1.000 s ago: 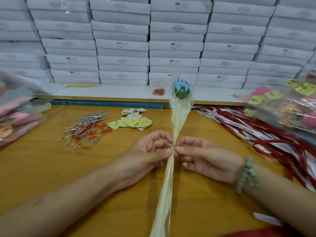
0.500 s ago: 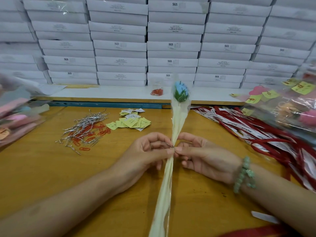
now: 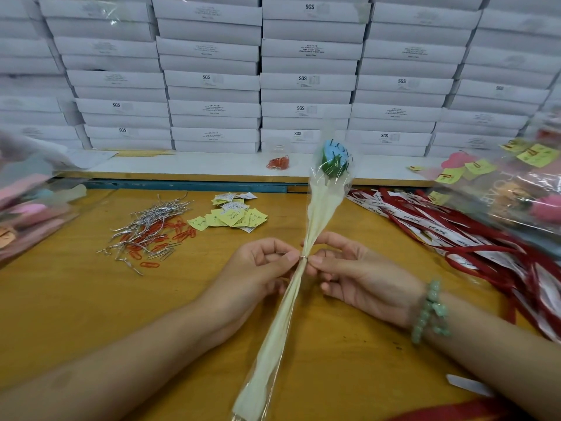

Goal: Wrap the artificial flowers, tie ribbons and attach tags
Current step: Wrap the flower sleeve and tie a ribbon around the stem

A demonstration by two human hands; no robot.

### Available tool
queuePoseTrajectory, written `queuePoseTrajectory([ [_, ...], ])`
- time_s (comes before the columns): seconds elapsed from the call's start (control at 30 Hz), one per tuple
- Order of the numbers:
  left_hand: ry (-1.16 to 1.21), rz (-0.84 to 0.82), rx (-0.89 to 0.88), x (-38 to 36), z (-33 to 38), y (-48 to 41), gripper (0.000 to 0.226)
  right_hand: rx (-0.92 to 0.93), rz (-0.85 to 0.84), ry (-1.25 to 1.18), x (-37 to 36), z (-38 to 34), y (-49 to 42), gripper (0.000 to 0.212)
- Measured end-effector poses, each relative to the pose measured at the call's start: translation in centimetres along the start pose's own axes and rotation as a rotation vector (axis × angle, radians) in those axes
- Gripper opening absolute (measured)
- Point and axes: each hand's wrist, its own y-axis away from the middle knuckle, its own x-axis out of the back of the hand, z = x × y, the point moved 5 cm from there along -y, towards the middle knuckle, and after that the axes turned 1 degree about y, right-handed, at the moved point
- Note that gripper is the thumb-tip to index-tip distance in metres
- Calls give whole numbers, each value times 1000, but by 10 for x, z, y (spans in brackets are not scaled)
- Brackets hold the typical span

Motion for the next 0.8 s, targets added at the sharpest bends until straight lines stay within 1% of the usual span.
queuePoseTrajectory([
  [0.13,19,57,30,3,-2,-1,9,13,2,-19,0,0,0,42],
  [0.2,17,59,38,3,-2,-1,5,22,-3,-6,-1,-1,1,37],
  [0.27,-4,52,39,3,-2,-1,8,26,3,2,-1,-1,1,38],
  [0.33,-44,68,34,3,-2,-1,14,32,14,8,-1,0,1,42],
  [0.43,-152,113,-9,5,-2,0,23,48,13,24,-2,0,2,39],
  [0.6,-252,171,-77,7,0,1,13,58,6,31,-2,-1,2,32],
  [0.73,-183,137,-61,5,-1,1,14,62,10,38,-1,-1,2,32],
  [0.8,-153,116,-53,4,-1,2,11,69,10,50,-2,-1,2,33],
])
